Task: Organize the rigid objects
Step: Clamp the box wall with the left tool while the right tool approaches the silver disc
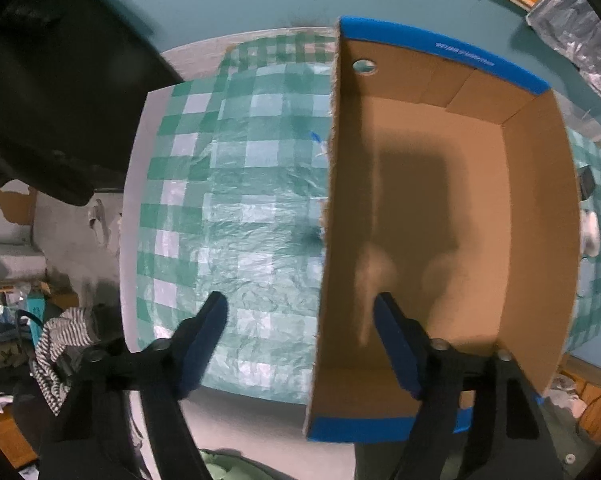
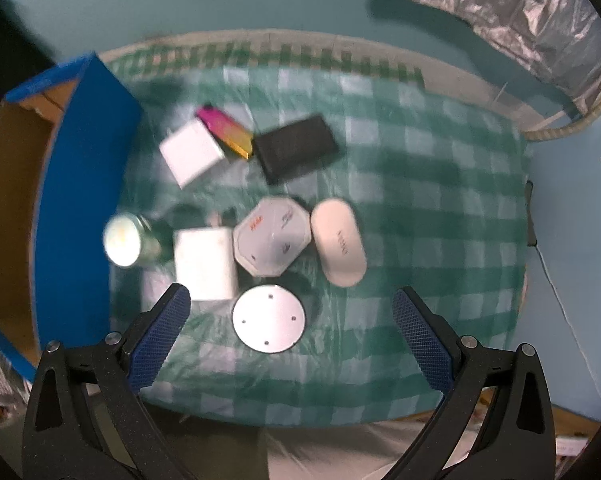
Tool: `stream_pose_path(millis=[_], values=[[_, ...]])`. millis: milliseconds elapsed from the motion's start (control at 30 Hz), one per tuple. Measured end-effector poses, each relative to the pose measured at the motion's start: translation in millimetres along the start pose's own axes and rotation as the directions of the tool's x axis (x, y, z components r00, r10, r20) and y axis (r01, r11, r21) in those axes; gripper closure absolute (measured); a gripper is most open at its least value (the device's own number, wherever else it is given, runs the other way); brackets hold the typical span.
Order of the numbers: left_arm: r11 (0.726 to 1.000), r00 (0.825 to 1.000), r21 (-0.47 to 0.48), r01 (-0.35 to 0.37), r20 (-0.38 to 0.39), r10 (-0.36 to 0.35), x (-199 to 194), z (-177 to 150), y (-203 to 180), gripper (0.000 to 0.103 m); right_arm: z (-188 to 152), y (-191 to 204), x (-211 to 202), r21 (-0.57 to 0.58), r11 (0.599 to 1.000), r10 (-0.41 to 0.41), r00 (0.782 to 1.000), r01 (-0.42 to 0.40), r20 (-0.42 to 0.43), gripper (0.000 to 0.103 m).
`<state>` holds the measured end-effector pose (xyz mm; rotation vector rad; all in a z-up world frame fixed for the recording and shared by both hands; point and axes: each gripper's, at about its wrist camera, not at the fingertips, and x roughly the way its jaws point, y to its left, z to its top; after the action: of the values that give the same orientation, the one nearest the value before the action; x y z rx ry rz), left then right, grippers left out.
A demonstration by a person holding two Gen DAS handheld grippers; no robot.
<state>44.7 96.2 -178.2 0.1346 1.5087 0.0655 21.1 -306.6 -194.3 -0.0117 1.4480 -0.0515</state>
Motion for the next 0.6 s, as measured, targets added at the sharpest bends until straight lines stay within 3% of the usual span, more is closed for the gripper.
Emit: stream_pose_path(millis=[167, 300, 533, 600], values=[[1.0, 1.0, 0.024, 0.005, -0.013, -0.004, 4, -1, -1, 0.052, -10, 2, 22, -0.025, 1.0, 0.007, 1.0, -0.007, -0.025, 0.002], [0.999, 1.0, 0.038, 0.009, -0.029, -0.008, 8, -3, 0, 0.075, -14, -1, 32, -0.029, 1.0, 0.002, 0.999, -0.004, -0.047, 0.002], [0.997, 0.996, 0.041, 0.066, -0.063, -0.063, 10, -7, -1, 0.087, -19, -7, 47, -0.033, 0.999, -0.003, 0.997, 0.001, -0.075, 0.003], [0.996, 0.995, 0.042, 0.081, -0.069, -0.078, 11, -8, -1, 0.087, -21, -8, 52, -0.032, 0.999, 0.006, 0.997, -0.008, -0.077, 0.008]])
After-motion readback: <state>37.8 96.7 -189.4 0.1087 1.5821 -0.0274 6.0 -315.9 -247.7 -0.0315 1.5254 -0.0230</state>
